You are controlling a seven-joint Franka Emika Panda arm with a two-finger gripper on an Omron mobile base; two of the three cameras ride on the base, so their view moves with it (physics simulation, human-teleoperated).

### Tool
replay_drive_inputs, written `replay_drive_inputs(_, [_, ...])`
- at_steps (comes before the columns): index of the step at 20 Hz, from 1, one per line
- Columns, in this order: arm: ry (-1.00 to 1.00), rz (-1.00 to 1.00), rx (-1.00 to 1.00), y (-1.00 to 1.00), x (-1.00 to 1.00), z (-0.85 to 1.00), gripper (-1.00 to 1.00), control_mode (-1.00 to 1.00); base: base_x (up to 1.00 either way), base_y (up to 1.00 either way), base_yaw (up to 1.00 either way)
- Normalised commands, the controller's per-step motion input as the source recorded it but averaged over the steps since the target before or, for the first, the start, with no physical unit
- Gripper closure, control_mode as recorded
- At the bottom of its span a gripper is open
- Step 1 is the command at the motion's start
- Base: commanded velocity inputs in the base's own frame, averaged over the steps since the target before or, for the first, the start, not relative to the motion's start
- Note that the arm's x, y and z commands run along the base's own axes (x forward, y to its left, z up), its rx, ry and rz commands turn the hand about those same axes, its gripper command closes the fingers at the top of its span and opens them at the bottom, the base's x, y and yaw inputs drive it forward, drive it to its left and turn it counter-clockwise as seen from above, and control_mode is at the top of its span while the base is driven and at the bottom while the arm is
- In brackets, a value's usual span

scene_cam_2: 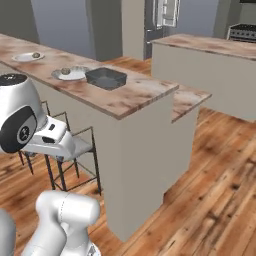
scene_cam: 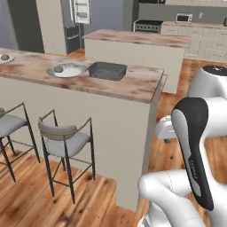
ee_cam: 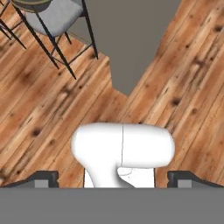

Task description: Place two dumplings into each of the tupperware containers and then place the containers in the fridge.

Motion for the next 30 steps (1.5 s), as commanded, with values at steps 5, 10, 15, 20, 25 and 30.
replay_drive_inputs(5, [0.00, 0.00, 0.00, 0.00, 0.00, 0.00, -1.00, 1.00, 0.09, 1.00, -0.32])
replay_drive_inputs(10, [0.00, 0.00, 0.00, 0.00, 0.00, 0.00, -1.00, 1.00, 0.14, 1.00, -0.33])
replay_drive_inputs(15, [0.00, 0.00, 0.00, 0.00, 0.00, 0.00, -1.00, 1.00, 0.18, 1.00, -0.36])
replay_drive_inputs(20, [0.00, 0.00, 0.00, 0.00, 0.00, 0.00, -1.00, 1.00, 0.18, 1.00, -0.34])
replay_drive_inputs(25, [0.00, 0.00, 0.00, 0.00, 0.00, 0.00, -1.00, 1.00, 0.16, 1.00, -0.32])
replay_drive_inputs(30, [0.00, 0.00, 0.00, 0.00, 0.00, 0.00, -1.00, 1.00, 0.23, 1.00, -0.22])
